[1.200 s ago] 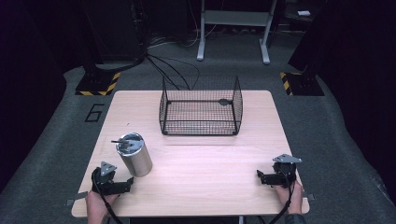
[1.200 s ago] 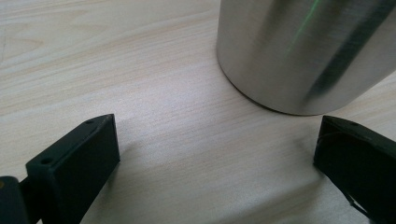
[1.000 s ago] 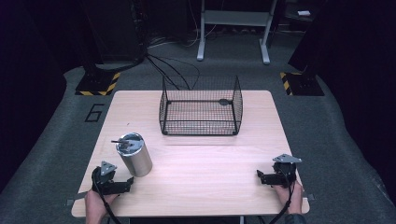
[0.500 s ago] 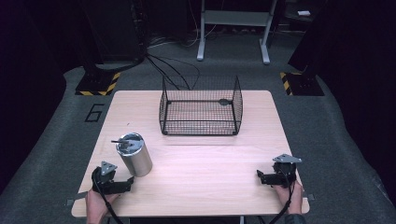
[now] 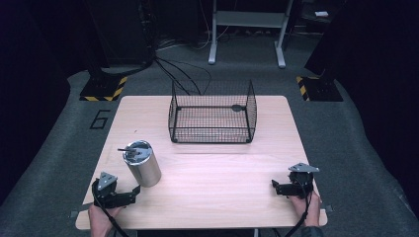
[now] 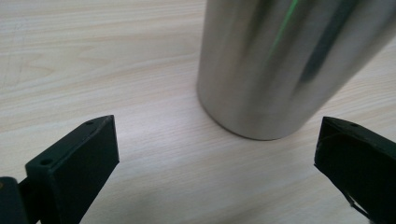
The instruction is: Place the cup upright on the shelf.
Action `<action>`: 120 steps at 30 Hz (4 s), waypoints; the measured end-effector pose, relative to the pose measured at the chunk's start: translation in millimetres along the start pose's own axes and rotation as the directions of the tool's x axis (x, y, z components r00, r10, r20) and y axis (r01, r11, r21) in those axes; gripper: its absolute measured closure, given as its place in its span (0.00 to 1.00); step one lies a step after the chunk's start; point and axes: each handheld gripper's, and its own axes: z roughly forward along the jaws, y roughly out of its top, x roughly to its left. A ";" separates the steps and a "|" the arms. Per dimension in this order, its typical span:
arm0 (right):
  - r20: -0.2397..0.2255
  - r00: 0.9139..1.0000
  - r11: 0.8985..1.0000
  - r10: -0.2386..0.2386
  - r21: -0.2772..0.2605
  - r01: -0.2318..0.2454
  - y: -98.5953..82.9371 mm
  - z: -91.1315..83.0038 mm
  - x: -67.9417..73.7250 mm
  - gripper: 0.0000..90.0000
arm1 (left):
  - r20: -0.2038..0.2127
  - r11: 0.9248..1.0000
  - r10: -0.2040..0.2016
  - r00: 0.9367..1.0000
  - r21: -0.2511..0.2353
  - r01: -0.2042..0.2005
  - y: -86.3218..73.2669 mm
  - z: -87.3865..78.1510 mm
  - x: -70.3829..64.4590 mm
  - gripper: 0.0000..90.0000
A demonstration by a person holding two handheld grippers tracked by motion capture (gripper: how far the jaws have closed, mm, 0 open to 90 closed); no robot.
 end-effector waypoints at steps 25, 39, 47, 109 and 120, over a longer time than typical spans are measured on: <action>0.000 1.000 1.000 0.000 0.000 0.000 0.1 0.1 0.1 0.00 | 0.042 0.986 0.053 0.998 -0.161 -0.045 53.1 -31.9 -24.9 0.00; -0.001 1.000 1.000 0.000 0.000 0.000 0.1 0.1 0.0 0.00 | 0.027 0.977 0.048 0.999 -0.209 -0.041 70.5 -24.6 -29.3 0.00; 0.000 1.000 1.000 -0.007 -0.003 0.007 -0.1 0.2 -0.3 0.00 | 0.054 0.976 0.031 0.998 -0.218 -0.019 73.7 -11.6 -30.7 0.00; 0.000 1.000 1.000 -0.007 -0.003 0.007 -0.1 0.2 -0.2 0.00 | 0.068 0.966 0.076 0.995 -0.253 -0.057 89.9 -7.7 -35.8 0.04; 0.003 1.000 1.000 -0.004 -0.002 0.004 -0.1 0.0 0.1 0.00 | 0.099 0.958 0.106 0.989 -0.278 -0.075 107.3 -16.5 -43.9 0.04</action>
